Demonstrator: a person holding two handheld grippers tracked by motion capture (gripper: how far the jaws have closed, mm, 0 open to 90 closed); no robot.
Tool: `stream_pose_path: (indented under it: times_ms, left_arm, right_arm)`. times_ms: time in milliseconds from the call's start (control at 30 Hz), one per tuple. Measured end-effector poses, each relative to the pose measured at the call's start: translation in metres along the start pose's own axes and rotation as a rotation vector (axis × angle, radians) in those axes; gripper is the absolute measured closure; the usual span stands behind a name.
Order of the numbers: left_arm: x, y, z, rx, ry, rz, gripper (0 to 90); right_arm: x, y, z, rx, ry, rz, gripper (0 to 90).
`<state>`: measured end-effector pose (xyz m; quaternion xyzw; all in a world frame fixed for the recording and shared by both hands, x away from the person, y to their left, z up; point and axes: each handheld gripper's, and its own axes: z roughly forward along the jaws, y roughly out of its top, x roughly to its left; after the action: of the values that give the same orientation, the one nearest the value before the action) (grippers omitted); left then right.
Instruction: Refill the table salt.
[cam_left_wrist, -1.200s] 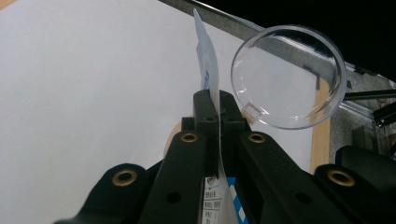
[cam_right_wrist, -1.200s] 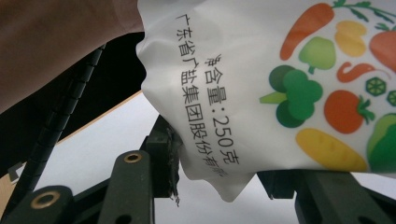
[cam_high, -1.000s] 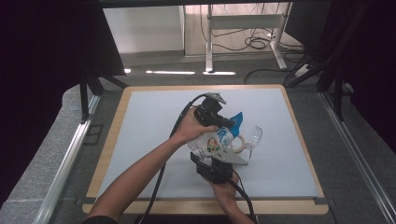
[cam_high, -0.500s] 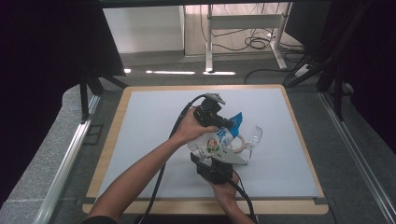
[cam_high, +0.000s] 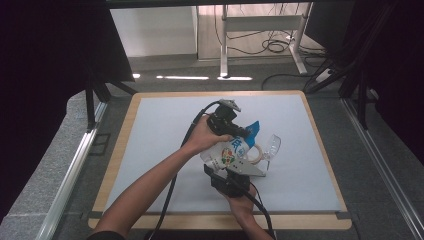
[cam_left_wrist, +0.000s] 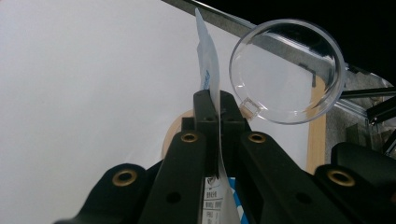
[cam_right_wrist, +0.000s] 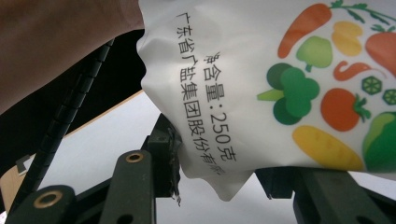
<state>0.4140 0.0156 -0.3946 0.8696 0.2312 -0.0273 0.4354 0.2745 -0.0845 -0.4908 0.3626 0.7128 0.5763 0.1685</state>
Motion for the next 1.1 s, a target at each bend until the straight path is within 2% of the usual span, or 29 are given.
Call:
stream_pose_path:
  times_ms: [367, 800, 1100]
  left_arm:
    - [-0.0014, 0.0043, -0.0001, 0.009, -0.012, 0.023, 90.0]
    - [-0.0015, 0.0036, 0.0016, 0.002, -0.028, 0.019, 90.0]
    - [-0.0011, 0.0048, 0.0017, 0.009, -0.018, 0.025, 90.0]
  right_arm:
    - [-0.0020, 0.0021, -0.0038, -0.017, 0.014, 0.005, 56.9]
    - [-0.0021, 0.0036, -0.0057, -0.026, 0.028, 0.013, 56.9]
    - [-0.0011, 0.0046, -0.0051, -0.032, 0.023, 0.035, 57.0]
